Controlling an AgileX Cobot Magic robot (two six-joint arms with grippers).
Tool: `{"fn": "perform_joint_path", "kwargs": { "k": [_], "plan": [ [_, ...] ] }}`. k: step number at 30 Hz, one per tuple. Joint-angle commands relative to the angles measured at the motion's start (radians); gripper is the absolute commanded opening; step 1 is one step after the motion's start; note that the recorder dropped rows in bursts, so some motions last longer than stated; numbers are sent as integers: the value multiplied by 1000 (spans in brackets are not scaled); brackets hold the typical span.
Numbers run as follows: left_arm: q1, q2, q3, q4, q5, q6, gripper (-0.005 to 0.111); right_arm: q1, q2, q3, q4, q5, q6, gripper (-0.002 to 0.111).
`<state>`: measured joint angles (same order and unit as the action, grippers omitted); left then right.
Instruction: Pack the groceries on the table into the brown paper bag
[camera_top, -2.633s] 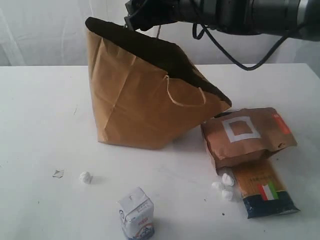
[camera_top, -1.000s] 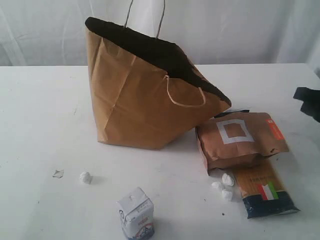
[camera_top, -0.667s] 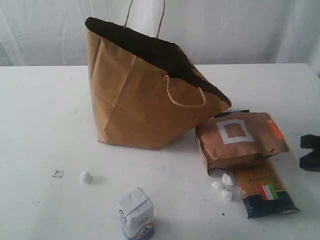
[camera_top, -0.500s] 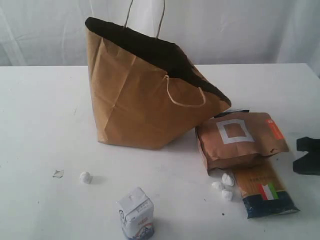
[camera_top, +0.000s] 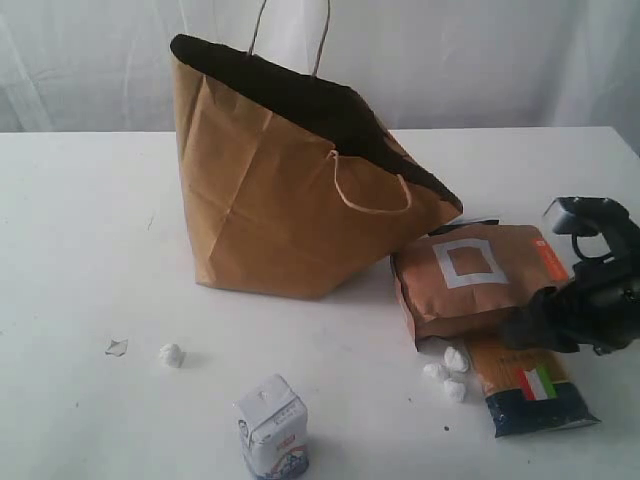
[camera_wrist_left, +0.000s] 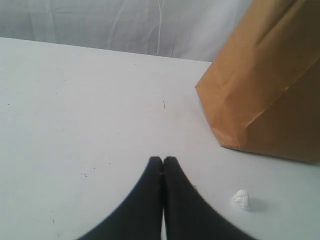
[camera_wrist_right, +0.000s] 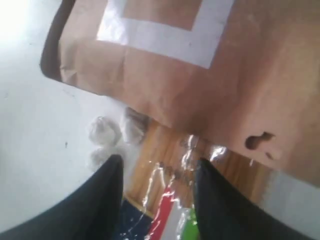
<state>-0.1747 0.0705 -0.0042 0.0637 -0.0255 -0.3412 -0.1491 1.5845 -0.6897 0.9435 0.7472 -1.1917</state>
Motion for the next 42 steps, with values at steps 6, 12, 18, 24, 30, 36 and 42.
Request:
{"fn": "perform_joint_path", "kwargs": {
  "k": [6, 12, 18, 24, 30, 36, 42],
  "plan": [
    [3, -1, 4, -7, 64, 5, 0, 3, 85, -7, 100, -150, -44, 43],
    [3, -1, 4, -7, 64, 5, 0, 21, 123, -7, 256, -145, -236, 43],
    [3, -1, 4, -11, 64, -1, 0, 65, 123, -12, 263, -149, -263, 43],
    [3, -1, 4, -22, 64, -1, 0, 93, 123, -52, 252, -196, -269, 68],
    [3, -1, 4, -30, 64, -1, 0, 118, 123, -70, 115, -191, -251, 81],
    [3, -1, 4, -30, 64, -1, 0, 164, 121, -78, -96, -175, -58, 82],
    [3, -1, 4, -30, 64, -1, 0, 234, 119, -117, -304, -268, 236, 82]
  ]
}}
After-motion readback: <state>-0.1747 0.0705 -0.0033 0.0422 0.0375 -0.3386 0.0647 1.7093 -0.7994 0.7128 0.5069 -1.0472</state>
